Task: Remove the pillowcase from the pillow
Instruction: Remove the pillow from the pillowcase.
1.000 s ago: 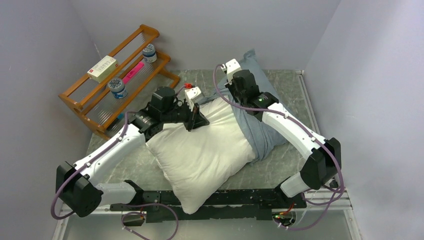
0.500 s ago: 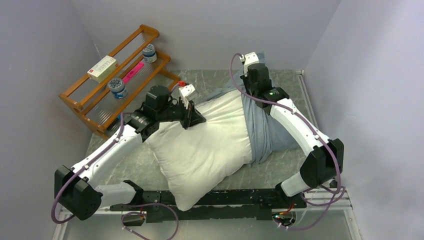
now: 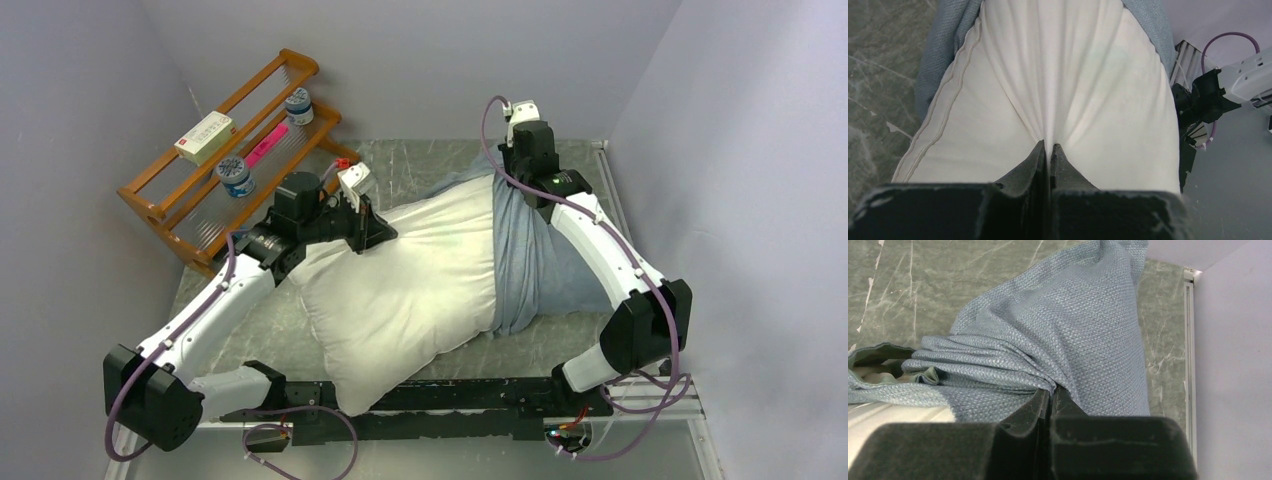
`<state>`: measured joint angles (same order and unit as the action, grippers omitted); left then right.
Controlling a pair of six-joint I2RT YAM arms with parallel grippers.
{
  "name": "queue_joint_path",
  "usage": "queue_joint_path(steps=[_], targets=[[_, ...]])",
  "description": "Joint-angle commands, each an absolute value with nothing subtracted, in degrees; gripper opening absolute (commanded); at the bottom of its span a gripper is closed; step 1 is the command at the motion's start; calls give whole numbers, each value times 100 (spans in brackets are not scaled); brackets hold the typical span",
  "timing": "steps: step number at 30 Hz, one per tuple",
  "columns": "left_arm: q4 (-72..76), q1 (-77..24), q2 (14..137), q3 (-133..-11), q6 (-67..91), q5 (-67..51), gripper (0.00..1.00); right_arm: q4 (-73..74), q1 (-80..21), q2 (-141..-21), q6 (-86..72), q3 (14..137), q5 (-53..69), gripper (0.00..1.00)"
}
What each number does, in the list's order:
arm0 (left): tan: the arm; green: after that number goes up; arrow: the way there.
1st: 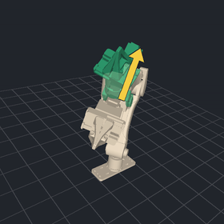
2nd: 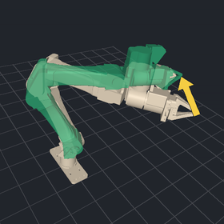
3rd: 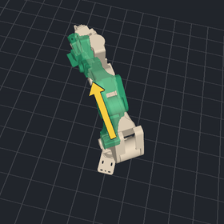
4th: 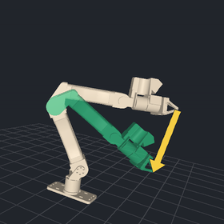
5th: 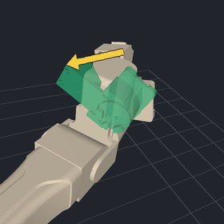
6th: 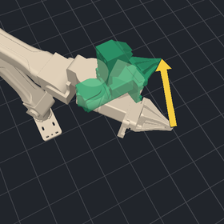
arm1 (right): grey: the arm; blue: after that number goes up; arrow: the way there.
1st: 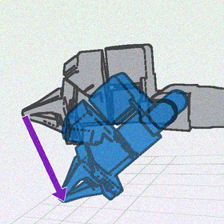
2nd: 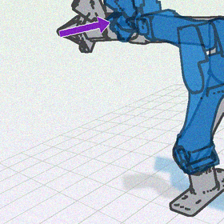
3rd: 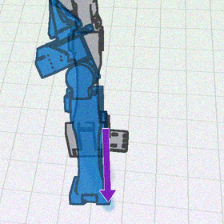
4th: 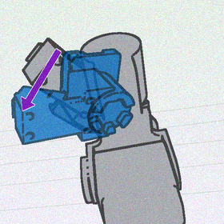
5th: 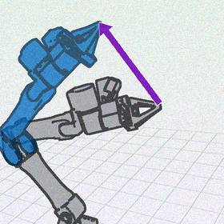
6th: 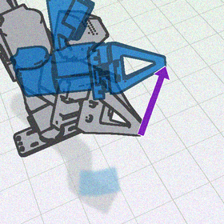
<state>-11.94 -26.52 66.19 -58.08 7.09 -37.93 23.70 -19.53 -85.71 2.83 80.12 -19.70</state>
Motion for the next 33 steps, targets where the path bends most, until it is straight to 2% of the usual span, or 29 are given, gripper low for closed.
queue_joint_path(steps=[1, 11, 20, 23, 25, 28, 33], targets=[[-1869, -2335, 6289, -5825, 876, -3300, 5, 1619, -1354, -8441, 510, 8453, -3340, 0], [-2315, -1804, 6527, -5778, 1067, -1770, 5, 1354, -1530, -9362, 406, 8414, -1836, 0], [-2197, -1748, 6336, -5649, 1047, -1443, 5, 1378, -2227, -10310, 886, 9431, -1621, 2], [-2065, -1749, 6243, -5583, 1023, -1638, 5, 1444, -2353, -10451, 940, 9655, -1655, 9], [-1965, -1749, 6165, -5524, 1006, -1772, 5, 1459, -2383, -10412, 913, 9643, -1659, 18], [-1797, -1749, 6029, -5440, 1011, -1977, 25, 1451, -2398, -10182, 820, 9423, -1605, 33], [-1566, -1794, 5803, -5361, 1104, -2364, 66, 1557, -2432, -9539, 580, 8973, -1377, 61]])
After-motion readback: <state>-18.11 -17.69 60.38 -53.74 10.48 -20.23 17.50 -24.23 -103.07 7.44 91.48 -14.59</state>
